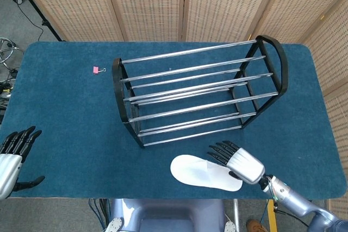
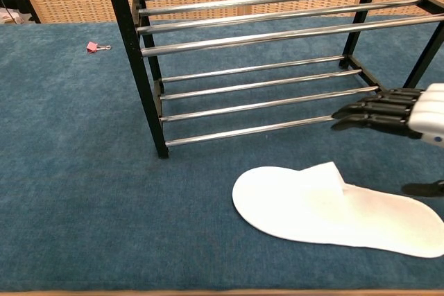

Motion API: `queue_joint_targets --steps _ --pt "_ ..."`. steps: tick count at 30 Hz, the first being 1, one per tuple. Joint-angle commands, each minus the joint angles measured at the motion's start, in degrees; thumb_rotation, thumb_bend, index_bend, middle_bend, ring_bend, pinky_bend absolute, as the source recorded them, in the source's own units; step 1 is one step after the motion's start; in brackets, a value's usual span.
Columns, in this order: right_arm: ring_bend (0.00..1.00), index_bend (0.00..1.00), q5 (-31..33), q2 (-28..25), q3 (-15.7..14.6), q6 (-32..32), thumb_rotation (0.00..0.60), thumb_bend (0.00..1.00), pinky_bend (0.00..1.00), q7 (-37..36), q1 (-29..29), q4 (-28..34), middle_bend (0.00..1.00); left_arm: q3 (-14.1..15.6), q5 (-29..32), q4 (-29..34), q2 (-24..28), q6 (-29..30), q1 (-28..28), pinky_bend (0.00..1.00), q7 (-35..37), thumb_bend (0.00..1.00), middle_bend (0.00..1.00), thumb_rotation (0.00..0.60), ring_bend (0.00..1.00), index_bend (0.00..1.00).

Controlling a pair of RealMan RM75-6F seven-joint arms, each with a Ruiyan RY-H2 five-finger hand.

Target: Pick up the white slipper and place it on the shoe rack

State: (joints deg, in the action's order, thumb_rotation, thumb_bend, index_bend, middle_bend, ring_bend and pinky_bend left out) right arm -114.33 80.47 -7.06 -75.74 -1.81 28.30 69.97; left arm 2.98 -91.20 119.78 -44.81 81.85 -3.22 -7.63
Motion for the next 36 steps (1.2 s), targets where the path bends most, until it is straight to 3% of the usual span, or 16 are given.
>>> queue_joint_targets --steps 1,14,20,25,30,36 --pt "0.12 0.14 -0.5 1.4 0.3 1.6 0.600 0.24 0.17 1.7 1.5 0.7 0.11 0.2 -0.4 0.0 0.2 0.0 0.0 0.00 0.7 0.00 0.00 0.600 0.00 0.00" --pt "0.12 0.22 -0.3 5.0 0.4 5.6 0.600 0.27 0.19 6.6 4.6 0.7 0.16 0.2 -0.5 -0.4 1.1 0.0 -0.1 0.00 3.1 0.00 0.00 0.600 0.00 0.00" --pt "0.22 0.39 -0.4 7.3 0.0 4.5 0.600 0.33 0.23 6.2 5.0 -1.6 0.27 0.1 -0.3 -0.5 1.4 -0.1 -0.2 0.00 3.7 0.00 0.00 0.600 0.00 0.00" --pt "0.32 0.49 -0.9 8.8 -0.7 2.4 0.600 0.50 0.32 4.0 4.9 -3.4 0.38 0.1 -0.4 -0.5 1.4 -0.2 -0.2 0.00 3.7 0.00 0.00 0.600 0.00 0.00" --pt "0.40 0.58 -1.0 10.0 -1.4 0.1 0.600 0.55 0.44 2.4 4.4 -5.4 0.47 0.1 -0.4 -0.5 1.4 -0.1 -0.2 0.00 3.7 0.00 0.00 0.600 0.00 0.00" --pt "0.46 0.63 1.0 9.7 -1.5 -3.0 0.600 0.60 0.50 -1.1 2.8 -6.1 0.53 0.2 -0.4 -0.5 1.3 -0.4 -0.3 0.00 3.5 0.00 0.00 0.600 0.00 0.00"
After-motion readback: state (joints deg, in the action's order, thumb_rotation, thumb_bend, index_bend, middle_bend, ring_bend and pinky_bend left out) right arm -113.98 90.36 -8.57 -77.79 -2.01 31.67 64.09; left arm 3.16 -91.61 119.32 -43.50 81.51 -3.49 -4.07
